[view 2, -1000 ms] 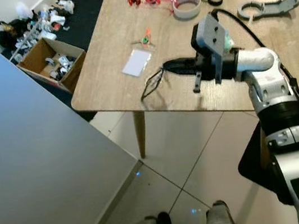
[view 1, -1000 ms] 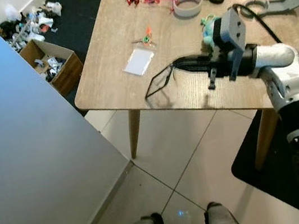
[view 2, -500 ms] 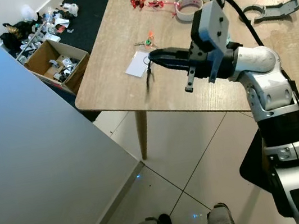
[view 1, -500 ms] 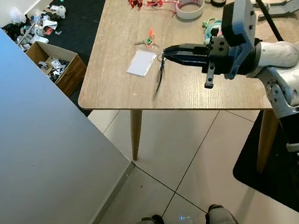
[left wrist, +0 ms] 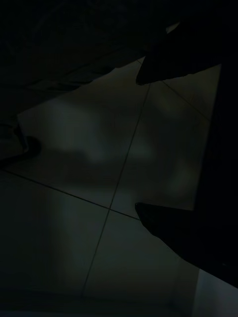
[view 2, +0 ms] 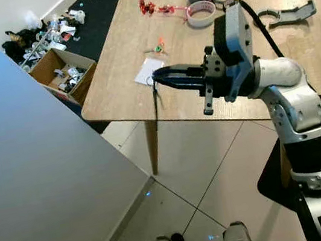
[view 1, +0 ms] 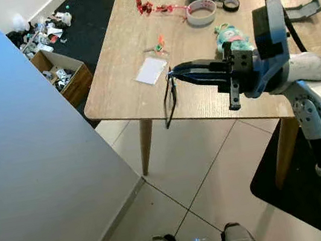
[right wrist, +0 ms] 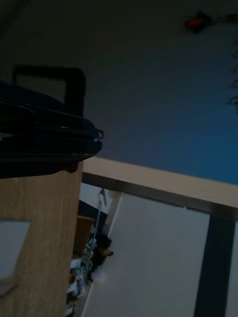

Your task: Hang keys on a hook

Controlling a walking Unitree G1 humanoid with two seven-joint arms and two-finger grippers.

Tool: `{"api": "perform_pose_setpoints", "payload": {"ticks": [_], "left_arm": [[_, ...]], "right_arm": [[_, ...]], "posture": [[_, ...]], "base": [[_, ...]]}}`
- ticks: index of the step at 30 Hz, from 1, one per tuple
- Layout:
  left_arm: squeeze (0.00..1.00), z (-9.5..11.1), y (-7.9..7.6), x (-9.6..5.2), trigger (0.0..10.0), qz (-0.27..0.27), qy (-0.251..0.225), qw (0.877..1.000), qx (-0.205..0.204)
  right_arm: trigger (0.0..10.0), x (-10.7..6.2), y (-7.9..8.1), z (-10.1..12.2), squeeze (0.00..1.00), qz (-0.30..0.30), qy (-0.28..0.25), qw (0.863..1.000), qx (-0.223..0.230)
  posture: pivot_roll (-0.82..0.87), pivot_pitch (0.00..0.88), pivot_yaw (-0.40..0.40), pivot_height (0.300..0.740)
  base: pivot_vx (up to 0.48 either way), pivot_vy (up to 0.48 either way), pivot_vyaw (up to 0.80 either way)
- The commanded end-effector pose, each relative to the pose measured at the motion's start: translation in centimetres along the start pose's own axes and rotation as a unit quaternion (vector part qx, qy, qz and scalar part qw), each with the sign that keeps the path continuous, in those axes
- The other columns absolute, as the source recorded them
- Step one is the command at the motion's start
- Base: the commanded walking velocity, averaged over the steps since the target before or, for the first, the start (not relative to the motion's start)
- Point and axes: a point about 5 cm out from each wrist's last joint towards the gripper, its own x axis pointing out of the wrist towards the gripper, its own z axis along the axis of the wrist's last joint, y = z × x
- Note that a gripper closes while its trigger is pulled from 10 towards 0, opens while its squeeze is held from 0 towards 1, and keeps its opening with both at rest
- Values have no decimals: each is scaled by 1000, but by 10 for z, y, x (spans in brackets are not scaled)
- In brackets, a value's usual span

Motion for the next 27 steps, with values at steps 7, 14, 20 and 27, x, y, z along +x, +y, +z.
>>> {"api": "perform_pose_setpoints", "payload": {"ticks": [7, 14, 20, 27], "left_arm": [[0, -8, -4, 1, 10000, 0, 18, 1000, -9], [0, 2, -4, 3, 10000, 5, 6, 1000, -12], [0, 6, -3, 4, 10000, 8, 4, 1000, -13], [0, 3, -1, 3, 10000, 12, 11, 1000, -13]], "right_arm": [[10000, 32, 43, -46, 0, 14, 52, 997, 63], [10000, 50, 80, -78, 0, 48, 68, 988, 127], [10000, 52, 103, -106, 0, 52, 111, 981, 153], [10000, 51, 116, -124, 0, 33, 145, 976, 159]], "posture": [[-109, 169, 118, 740], [-109, 139, 110, 740], [-108, 124, 110, 740], [-109, 104, 109, 740]], "base": [[0, 0, 0], [0, 0, 0], [0, 0, 0], [0, 0, 0]]}}
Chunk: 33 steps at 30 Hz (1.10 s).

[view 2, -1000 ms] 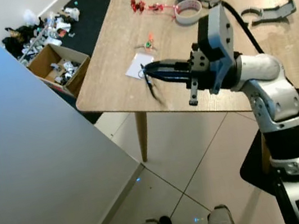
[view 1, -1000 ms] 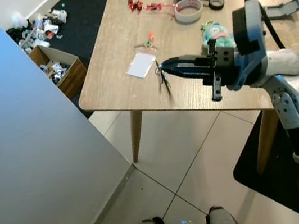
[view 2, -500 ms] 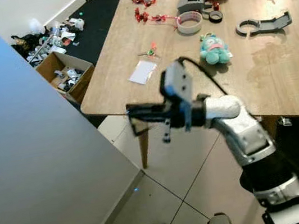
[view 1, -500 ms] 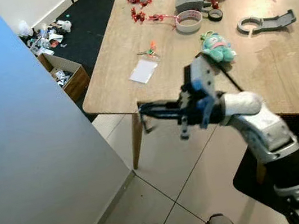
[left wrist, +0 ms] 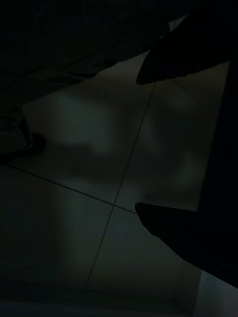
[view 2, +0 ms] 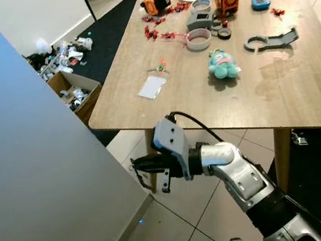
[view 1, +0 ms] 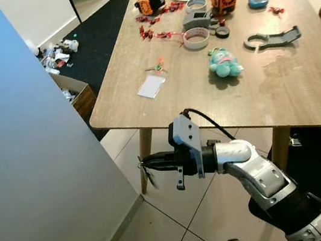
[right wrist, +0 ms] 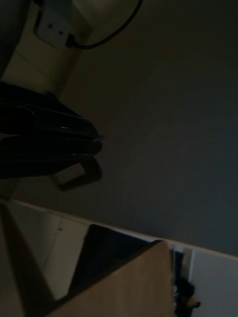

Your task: Hang keys on a hook

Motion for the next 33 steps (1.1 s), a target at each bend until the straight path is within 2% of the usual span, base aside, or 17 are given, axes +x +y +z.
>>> {"api": "perform_pose_setpoints", "payload": {"ticks": [1, 7, 18, 33], "left_arm": [[0, 10, 1, 0, 10000, 2, -21, 1000, 2], [0, 10, 3, 0, 10000, 3, -21, 1000, 7], [0, 18, 3, 1, 10000, 7, -24, 1000, 11], [0, 18, 1, 2, 10000, 9, -19, 1000, 16]], "right_arm": [[10000, 5, 9, -12, 0, 8, 4, 1000, 21], [10000, 5, 10, -20, 0, 1, 11, 999, 33], [10000, -1, 3, -16, 0, -3, 1, 1000, 24], [10000, -2, 1, -12, 0, 3, -4, 1000, 14]], "posture": [[-107, 96, 109, 740], [-102, 92, 109, 740], [-106, 87, 114, 740], [-107, 93, 121, 740]], "base": [[0, 0, 544], [0, 0, 639], [0, 0, 726], [0, 0, 725]]}}
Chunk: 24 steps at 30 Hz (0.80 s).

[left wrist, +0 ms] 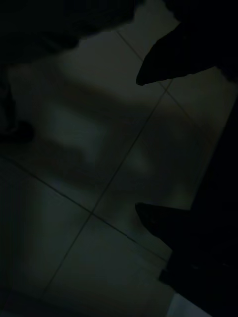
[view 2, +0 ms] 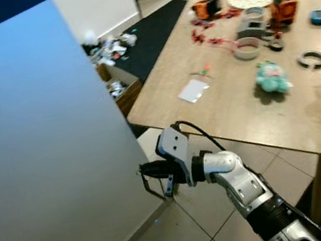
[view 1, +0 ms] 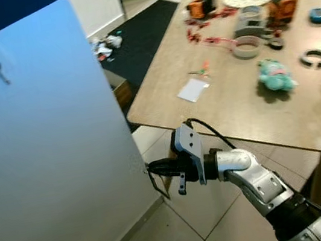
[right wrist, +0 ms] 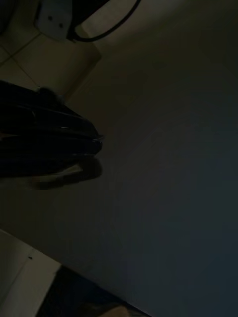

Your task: Hang keys on a hook

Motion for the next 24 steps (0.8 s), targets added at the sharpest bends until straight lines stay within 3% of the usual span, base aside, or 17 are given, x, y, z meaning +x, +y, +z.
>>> {"api": "perform_pose_setpoints", "payload": {"ticks": [1, 24], "left_arm": [[0, 27, 5, 0, 10000, 7, -51, 999, 10], [0, 25, 1, 1, 10000, 5, -48, 999, 14]], "right_arm": [[10000, 6, 5, 1, 0, 15, -8, 1000, 0], [10000, 6, 10, 4, 0, 39, -14, 999, -1]], "posture": [[-107, 93, 121, 740], [-113, 90, 122, 740]], "base": [[0, 0, 725], [0, 0, 725]]}}
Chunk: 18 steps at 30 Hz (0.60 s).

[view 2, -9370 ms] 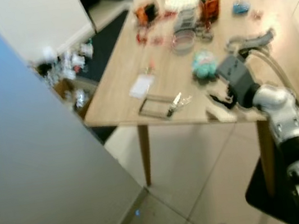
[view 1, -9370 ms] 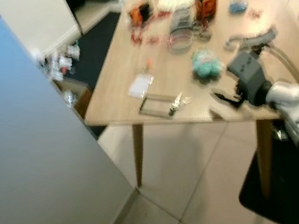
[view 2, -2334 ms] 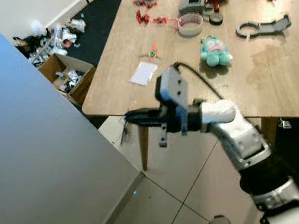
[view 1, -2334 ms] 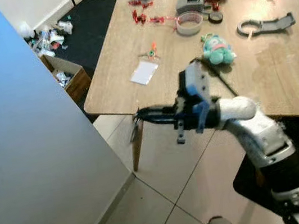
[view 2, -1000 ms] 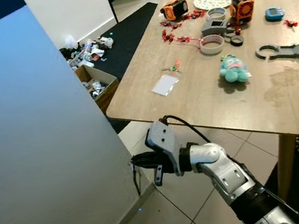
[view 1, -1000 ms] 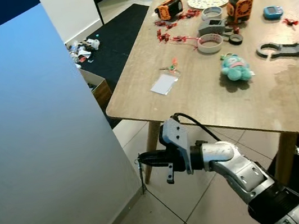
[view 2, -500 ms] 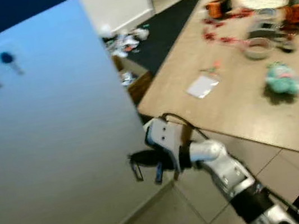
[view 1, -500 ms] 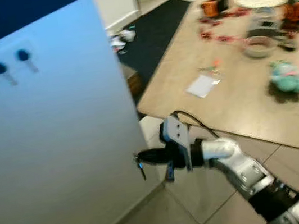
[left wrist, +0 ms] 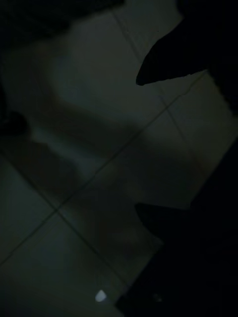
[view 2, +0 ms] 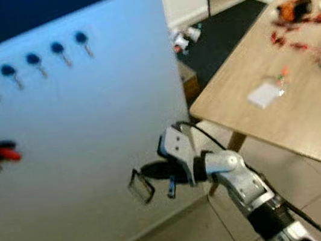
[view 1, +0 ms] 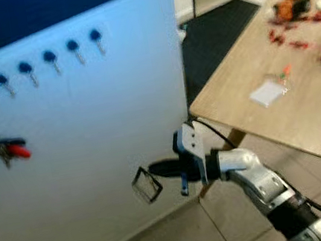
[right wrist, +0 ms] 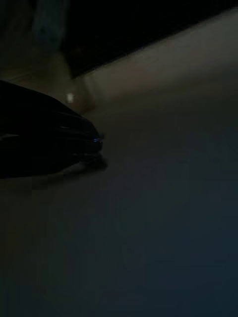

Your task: Hang keys on a hook

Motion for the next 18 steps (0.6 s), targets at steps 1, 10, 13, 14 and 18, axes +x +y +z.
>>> {"api": "perform_pose_setpoints", "payload": {"ticks": [1, 10, 13, 14, 18], "left_arm": [[0, 25, 1, 0, 10000, -1, -53, 999, 6], [0, 19, -7, 3, 10000, -6, -49, 999, 9], [0, 17, -12, 5, 10000, -9, -48, 999, 12], [0, 16, -14, 5, 10000, -10, -48, 999, 13], [0, 16, -14, 5, 10000, -10, -48, 999, 14]], "right_arm": [[10000, 2, 2, 2, 0, 10, -3, 1000, -3], [10000, 1, 2, 4, 0, 14, -6, 1000, -4], [10000, 0, 2, 8, 0, 17, -17, 1000, -2], [10000, 1, 3, 9, 0, 18, -22, 1000, -1], [10000, 1, 3, 11, 0, 21, -29, 999, -1]], "posture": [[-113, 90, 122, 740], [-117, 89, 121, 740], [-120, 90, 119, 740], [-120, 90, 119, 740], [-120, 91, 117, 740]], "base": [[0, 0, 725], [0, 0, 725], [0, 0, 725], [0, 0, 725], [0, 0, 725]]}}
